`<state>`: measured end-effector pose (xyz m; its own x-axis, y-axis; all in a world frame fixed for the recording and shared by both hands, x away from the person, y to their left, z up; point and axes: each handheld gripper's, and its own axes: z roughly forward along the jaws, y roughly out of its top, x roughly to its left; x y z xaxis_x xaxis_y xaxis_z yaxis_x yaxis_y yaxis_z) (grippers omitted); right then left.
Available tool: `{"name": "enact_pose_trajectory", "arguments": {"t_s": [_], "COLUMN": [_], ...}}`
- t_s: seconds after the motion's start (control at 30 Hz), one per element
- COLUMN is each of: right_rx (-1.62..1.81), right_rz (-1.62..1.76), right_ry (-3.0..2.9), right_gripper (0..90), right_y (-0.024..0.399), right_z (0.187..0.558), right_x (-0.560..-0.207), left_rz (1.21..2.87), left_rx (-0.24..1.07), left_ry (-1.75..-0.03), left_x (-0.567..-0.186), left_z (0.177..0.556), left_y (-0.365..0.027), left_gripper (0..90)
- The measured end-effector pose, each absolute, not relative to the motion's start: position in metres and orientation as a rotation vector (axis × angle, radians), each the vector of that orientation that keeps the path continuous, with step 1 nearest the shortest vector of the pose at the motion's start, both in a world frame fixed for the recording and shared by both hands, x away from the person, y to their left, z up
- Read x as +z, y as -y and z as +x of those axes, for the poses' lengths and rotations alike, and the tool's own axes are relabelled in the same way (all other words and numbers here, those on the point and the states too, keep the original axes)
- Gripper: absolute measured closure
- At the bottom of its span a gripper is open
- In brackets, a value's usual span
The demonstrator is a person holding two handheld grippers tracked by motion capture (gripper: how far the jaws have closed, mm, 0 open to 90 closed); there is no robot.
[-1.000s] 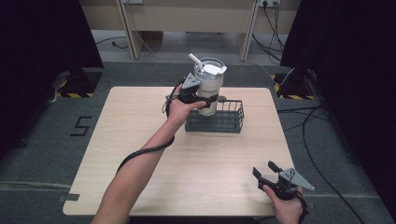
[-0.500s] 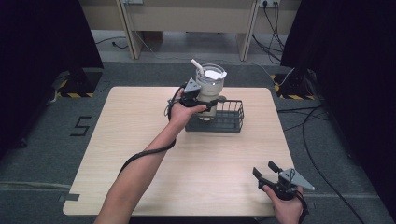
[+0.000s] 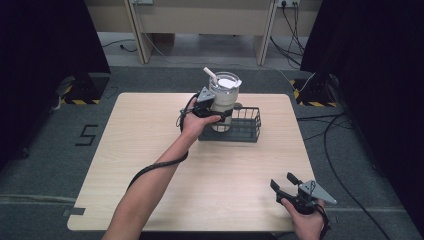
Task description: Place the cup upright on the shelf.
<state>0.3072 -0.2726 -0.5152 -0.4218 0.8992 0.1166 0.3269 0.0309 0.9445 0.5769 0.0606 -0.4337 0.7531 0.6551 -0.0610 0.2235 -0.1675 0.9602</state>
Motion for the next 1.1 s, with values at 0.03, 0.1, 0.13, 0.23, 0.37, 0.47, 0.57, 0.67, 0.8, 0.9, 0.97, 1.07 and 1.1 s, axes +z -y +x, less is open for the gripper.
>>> {"name": "enact_pose_trajectory", "arguments": {"t_s": [0.03,0.1,0.13,0.23,0.37,0.47,0.57,0.67,0.8,0.9,0.97,1.07,1.1], "right_rx": [1.399,1.393,1.398,1.395,1.393,1.390,1.390,1.391,1.389,1.389,1.389,1.386,1.386], "right_rz": [1.242,1.235,1.241,1.242,1.241,1.240,1.239,1.240,1.241,1.239,1.239,1.241,1.241], "right_ry": [-1.783,-1.783,-1.785,-1.790,-1.792,-1.793,-1.794,-1.795,-1.795,-1.796,-1.795,-1.796,-1.796], "right_gripper": [27.1,27.1,27.1,27.1,27.1,27.1,27.1,27.1,27.1,27.1,27.1,27.1,27.1], "right_y": [0.272,0.273,0.272,0.272,0.272,0.271,0.271,0.271,0.271,0.271,0.271,0.272,0.272], "right_z": [0.307,0.307,0.307,0.307,0.307,0.307,0.307,0.307,0.307,0.307,0.306,0.306,0.306], "right_x": [-0.515,-0.515,-0.515,-0.515,-0.515,-0.515,-0.515,-0.516,-0.516,-0.516,-0.515,-0.515,-0.515], "left_rz": [1.735,1.732,1.730,1.723,1.725,1.712,1.710,1.707,1.711,1.710,1.710,1.713,1.714], "left_rx": [0.441,0.443,0.444,0.442,0.441,0.449,0.444,0.448,0.462,0.462,0.465,0.470,0.469], "left_ry": [-0.693,-0.692,-0.690,-0.682,-0.661,-0.659,-0.658,-0.664,-0.659,-0.662,-0.664,-0.667,-0.668], "left_x": [-0.434,-0.435,-0.436,-0.437,-0.439,-0.441,-0.442,-0.443,-0.442,-0.442,-0.442,-0.441,-0.441], "left_z": [0.577,0.576,0.575,0.574,0.572,0.571,0.571,0.570,0.567,0.566,0.565,0.563,0.563], "left_y": [-0.061,-0.062,-0.062,-0.063,-0.063,-0.063,-0.064,-0.065,-0.066,-0.067,-0.067,-0.068,-0.069], "left_gripper": [10.3,10.2,10.2,10.0,9.3,9.1,8.7,8.7,9.3,9.5,9.6,9.7,9.7]}}
